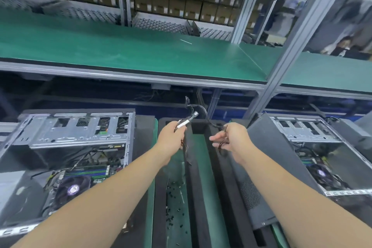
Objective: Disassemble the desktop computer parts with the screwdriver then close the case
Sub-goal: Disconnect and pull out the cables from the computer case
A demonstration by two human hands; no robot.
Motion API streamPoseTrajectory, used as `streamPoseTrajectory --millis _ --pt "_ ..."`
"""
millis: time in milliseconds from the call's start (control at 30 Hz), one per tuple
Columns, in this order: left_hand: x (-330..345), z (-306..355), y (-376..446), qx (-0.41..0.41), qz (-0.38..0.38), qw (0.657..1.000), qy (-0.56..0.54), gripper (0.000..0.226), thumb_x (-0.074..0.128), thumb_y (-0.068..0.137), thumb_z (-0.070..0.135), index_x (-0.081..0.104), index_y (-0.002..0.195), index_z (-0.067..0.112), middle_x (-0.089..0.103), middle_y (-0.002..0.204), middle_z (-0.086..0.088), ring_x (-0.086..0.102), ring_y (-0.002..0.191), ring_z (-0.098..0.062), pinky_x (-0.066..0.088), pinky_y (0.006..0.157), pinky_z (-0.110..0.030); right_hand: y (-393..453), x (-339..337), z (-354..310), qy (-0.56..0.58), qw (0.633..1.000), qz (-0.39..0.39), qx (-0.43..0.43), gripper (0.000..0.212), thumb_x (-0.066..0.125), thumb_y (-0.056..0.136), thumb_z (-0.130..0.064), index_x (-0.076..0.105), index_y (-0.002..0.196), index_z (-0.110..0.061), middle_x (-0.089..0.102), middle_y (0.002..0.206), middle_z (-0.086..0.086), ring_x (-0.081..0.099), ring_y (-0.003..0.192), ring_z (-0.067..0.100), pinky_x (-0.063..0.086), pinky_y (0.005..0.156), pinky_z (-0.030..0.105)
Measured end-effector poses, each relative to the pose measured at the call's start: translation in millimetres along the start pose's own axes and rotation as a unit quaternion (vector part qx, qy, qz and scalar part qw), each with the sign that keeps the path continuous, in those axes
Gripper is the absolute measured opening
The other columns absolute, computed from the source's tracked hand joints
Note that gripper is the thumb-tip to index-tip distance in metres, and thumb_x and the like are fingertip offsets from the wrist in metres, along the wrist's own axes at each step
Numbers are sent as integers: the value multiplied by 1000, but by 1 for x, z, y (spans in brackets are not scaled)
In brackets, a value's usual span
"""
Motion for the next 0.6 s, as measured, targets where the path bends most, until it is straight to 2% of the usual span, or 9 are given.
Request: streamPoseTrajectory --millis 33,67,133,200,300,333,433,500,600 --pt "-7 5 -2 15 15 999 30 15 49 100 25 63 98 22 58 74 1 53 61 -14 50 60 -28 2 -8 -2 36 999 18 -1 25 39 104 6 61 114 -2 53 37 6 57 33 21 59 83 46" --pt "-13 11 -4 31 25 997 63 15 49 101 25 63 98 25 60 75 0 56 59 -10 47 54 -21 2 -16 -6 63 997 38 -2 24 39 103 2 61 101 -7 46 36 3 47 27 22 59 68 44" --pt "-20 22 -9 63 27 990 127 16 47 102 23 61 97 29 63 82 -3 57 53 1 40 45 -14 1 -31 -15 82 995 49 -20 26 33 98 -4 49 80 -14 32 41 -1 27 29 18 40 44 29" --pt "-24 32 -16 80 34 982 170 21 45 102 18 58 94 32 63 87 -4 60 55 0 42 46 -16 0 -39 -24 67 997 29 -38 26 30 93 -4 38 75 -20 24 47 -4 16 35 14 20 40 22" --pt "-21 44 -25 93 37 975 198 21 49 100 16 57 93 35 66 88 -5 65 62 -9 46 48 -24 -6 -40 -27 -55 996 -4 -72 12 47 92 -12 50 82 -17 30 56 1 20 42 16 17 43 22" --pt "-17 47 -28 99 30 973 207 18 53 98 19 57 93 36 66 86 -3 64 61 -8 47 49 -24 -8 -35 -26 -110 988 -38 -97 7 55 94 -18 57 88 -15 38 62 3 26 43 16 20 43 23" --pt "-3 53 -39 98 16 977 190 9 64 89 42 60 93 36 64 74 10 56 52 -4 47 46 -20 -18 -18 -13 -225 950 -149 -159 19 70 94 -30 70 99 -12 58 86 8 48 51 16 37 44 25" --pt "4 54 -47 94 31 979 178 22 58 90 59 61 90 37 61 67 13 52 47 -3 42 42 -17 -27 -4 -4 -218 941 -216 -145 22 73 93 -29 72 103 -9 63 91 10 59 60 20 50 59 33" --pt "6 61 -57 118 79 967 211 25 49 97 56 60 84 37 61 68 13 52 53 -4 47 54 -25 -36 15 5 -167 945 -262 -102 25 62 96 -28 72 116 -16 74 97 11 75 93 29 53 87 42"
Point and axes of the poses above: each hand's wrist, its own y-axis towards the middle knuckle, its own x-axis out of the palm, z = x × y, the point moved 7 cm from there along y, towards the middle knuckle
